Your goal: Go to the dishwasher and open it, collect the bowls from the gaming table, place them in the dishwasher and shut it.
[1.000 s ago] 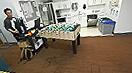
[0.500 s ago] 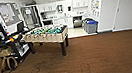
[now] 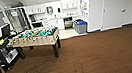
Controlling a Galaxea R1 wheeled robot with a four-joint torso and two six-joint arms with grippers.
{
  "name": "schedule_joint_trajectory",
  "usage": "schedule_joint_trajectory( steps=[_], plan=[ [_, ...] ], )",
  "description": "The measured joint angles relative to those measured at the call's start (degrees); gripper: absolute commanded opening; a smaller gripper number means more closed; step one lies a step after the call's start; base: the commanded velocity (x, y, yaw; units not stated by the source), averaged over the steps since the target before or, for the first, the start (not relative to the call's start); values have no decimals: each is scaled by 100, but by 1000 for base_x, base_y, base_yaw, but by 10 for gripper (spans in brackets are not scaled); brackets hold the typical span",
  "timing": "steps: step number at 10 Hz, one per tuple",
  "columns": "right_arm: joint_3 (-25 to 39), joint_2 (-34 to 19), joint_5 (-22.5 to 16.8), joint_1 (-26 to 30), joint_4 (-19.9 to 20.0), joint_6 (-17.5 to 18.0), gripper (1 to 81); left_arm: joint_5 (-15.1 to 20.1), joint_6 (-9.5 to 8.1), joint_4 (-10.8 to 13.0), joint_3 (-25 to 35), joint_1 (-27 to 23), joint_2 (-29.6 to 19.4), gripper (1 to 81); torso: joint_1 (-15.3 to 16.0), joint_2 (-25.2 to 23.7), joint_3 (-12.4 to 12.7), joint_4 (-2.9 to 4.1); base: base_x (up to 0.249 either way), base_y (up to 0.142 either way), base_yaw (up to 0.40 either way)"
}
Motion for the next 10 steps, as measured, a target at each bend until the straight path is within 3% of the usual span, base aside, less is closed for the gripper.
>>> schedule_joint_trajectory(
  steps=[10],
  plan=[
    [0, -1, 45, 93, -15, -5, 10, -84, 2, -27, 2, 85, 0, 10, 0, 0, 2, 0, 0, 0, 0]
  ],
)
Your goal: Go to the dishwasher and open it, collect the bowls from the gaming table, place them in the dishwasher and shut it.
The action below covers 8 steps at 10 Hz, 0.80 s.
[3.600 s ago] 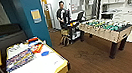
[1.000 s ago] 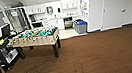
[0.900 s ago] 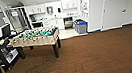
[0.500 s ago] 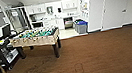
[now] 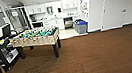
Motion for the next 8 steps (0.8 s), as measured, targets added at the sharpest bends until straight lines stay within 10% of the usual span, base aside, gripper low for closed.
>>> schedule_joint_trajectory(
  steps=[8],
  plan=[
    [0, 0, -26, -62, -16, -1, 10, -17, 2, 0, 1, 30, 0, 10, -9, -2, 0, 0, 57, 0, 0]
  ],
)
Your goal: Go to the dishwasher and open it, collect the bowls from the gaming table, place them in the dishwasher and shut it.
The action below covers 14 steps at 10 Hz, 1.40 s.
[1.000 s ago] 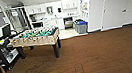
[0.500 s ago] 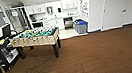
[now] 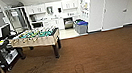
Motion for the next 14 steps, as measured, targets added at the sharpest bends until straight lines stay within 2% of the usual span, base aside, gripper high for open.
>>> schedule_joint_trajectory(
  steps=[5, 14],
  plan=[
    [0, -2, 24, 32, -4, 0, 10, -2, 11, 0, 5, -44, 2, 10, -5, 0, 0, 0, 118, 0, 0],
    [-10, 6, 24, 32, -23, -2, 10, -24, 11, 0, 21, -15, -16, 10, -6, -2, 2, 0, 146, -94, 0]
  ],
)
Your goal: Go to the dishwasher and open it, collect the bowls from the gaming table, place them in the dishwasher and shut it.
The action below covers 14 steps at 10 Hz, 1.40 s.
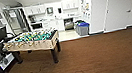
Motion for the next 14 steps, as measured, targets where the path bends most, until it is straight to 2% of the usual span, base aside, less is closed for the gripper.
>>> schedule_joint_trajectory(
  steps=[5, 10, 14],
  plan=[
    [-5, 5, 0, 0, -7, -2, 10, -50, 0, 0, -2, 0, 5, 10, 0, 0, 0, 0, 150, -84, 0],
    [-5, 9, -13, -16, -16, -2, 10, -63, 0, 0, -13, 15, 0, 10, -2, 0, 0, 0, 142, 0, 0],
    [-5, 39, -13, -5, -22, -2, 10, -61, 0, -2, -24, 0, -30, 10, 0, 2, 0, 0, 143, -87, 0]
  ],
)
